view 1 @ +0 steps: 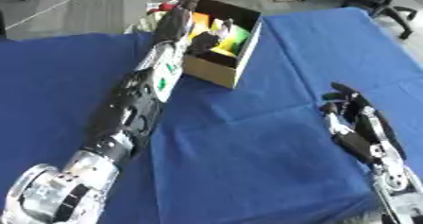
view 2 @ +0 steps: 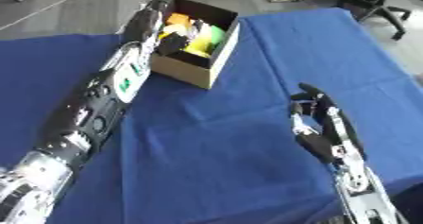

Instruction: Pick up objects on the table and place them in the box.

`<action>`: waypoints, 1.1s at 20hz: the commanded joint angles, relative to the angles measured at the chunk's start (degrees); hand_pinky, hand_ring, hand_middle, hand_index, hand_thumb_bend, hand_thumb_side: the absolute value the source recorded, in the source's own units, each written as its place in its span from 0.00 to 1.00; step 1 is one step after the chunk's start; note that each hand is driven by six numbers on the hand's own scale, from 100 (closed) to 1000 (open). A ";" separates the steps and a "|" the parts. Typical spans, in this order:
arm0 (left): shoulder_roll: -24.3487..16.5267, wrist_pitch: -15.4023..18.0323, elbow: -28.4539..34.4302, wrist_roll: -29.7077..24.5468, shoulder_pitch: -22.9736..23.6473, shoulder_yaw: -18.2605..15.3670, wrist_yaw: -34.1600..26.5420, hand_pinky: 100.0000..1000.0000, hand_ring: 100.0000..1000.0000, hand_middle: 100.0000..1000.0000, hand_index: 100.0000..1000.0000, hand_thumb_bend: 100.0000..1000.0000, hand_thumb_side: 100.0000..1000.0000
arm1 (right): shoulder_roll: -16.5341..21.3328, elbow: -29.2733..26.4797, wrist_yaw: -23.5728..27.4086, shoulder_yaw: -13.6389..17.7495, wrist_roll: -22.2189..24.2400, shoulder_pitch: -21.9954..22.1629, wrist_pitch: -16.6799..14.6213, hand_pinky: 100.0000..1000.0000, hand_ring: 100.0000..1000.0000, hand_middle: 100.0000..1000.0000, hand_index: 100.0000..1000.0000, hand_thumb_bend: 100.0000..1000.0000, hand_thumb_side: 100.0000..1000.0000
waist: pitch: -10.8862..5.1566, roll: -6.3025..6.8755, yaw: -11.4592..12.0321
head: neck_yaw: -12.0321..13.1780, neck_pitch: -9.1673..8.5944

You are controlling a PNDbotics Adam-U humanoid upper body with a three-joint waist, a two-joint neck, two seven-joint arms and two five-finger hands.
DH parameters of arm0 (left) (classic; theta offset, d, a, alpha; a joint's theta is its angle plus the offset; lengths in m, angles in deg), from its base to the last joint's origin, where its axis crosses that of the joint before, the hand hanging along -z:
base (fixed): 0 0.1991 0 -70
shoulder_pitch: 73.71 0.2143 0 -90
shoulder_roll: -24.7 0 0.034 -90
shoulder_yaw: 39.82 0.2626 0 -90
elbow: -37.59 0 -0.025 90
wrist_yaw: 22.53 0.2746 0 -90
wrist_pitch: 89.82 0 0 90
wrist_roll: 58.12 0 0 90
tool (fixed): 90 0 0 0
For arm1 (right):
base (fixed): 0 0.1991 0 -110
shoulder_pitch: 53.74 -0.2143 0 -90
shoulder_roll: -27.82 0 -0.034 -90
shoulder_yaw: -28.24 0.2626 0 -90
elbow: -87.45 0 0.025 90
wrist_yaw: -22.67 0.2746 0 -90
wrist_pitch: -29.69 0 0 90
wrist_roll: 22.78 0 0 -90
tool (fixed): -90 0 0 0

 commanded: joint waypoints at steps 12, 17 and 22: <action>-15.67 11.38 18.86 -10.24 4.41 -1.58 -12.23 0.83 0.82 0.85 0.97 0.00 0.68 | 1.67 -0.77 -0.78 1.59 -1.29 0.30 0.10 0.70 0.61 0.66 0.88 0.00 0.23 | -1.46 0.02 3.87 | -2.45 -0.34; -23.28 15.80 26.81 -10.94 12.12 -1.99 -17.12 0.83 0.82 0.85 0.96 0.00 0.66 | 2.37 -0.76 -1.08 1.87 -1.60 0.60 0.06 0.70 0.61 0.66 0.88 0.00 0.23 | -1.75 0.62 5.56 | -2.10 0.17; -27.48 14.68 41.96 -9.50 27.72 -2.21 -32.18 0.82 0.81 0.84 0.96 0.00 0.69 | 3.00 -0.67 -1.36 2.06 -1.79 1.15 0.10 0.70 0.61 0.66 0.88 0.00 0.24 | -2.51 1.17 7.17 | -1.26 1.54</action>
